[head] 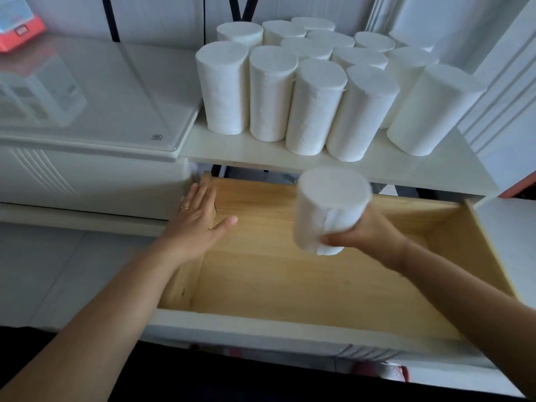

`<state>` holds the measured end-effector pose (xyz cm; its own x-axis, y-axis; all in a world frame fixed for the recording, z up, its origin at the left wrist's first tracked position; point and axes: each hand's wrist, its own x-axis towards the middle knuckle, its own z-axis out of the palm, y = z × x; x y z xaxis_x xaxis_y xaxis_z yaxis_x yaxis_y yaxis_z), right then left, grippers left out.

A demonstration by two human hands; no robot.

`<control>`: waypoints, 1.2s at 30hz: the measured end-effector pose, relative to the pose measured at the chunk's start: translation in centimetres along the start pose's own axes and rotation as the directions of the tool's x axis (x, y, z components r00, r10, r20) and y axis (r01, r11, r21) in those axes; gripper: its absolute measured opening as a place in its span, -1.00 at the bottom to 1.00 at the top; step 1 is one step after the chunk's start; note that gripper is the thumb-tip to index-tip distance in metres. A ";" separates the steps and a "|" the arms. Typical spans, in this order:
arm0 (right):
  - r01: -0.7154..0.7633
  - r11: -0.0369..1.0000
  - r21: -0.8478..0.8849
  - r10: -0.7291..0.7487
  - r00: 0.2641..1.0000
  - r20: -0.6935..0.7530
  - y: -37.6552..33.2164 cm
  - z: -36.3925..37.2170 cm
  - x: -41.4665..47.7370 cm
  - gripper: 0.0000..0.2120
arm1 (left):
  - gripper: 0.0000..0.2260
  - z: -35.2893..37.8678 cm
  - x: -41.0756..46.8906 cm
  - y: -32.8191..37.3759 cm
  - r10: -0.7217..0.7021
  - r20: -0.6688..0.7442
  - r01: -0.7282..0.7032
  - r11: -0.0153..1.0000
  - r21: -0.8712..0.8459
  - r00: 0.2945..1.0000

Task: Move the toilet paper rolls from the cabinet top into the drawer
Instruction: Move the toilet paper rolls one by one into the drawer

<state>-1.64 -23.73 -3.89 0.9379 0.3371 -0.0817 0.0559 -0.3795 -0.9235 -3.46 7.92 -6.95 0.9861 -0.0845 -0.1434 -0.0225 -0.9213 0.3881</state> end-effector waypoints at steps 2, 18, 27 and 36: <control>-0.072 0.997 -0.010 0.072 0.996 0.056 1.6 2.6 1.7 -0.24 | -0.19 0.0 -0.1 0.0 0.002 0.004 -0.002 1.000 -0.023 1.000; -0.512 0.823 0.246 0.428 0.843 0.324 2.5 6.7 5.3 -0.17 | -0.14 -0.1 0.2 -0.1 0.004 0.038 -0.001 0.997 -0.071 0.999; -0.625 0.653 0.428 0.544 0.780 0.309 -0.3 9.9 7.8 -0.45 | -0.27 -0.2 1.8 -0.5 0.107 -0.001 -0.107 0.993 0.058 0.994; -0.592 0.744 0.311 0.525 0.805 0.276 -2.1 13.8 9.4 -0.38 | -0.35 0.5 1.9 -1.0 0.150 -0.090 -0.149 0.989 0.018 0.985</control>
<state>2.35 -7.90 -7.84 0.6900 0.3102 -0.6540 -0.6195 -0.2143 -0.7552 -1.67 8.46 -8.08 0.9823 -0.1875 -0.0009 -0.1724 -0.9051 0.3887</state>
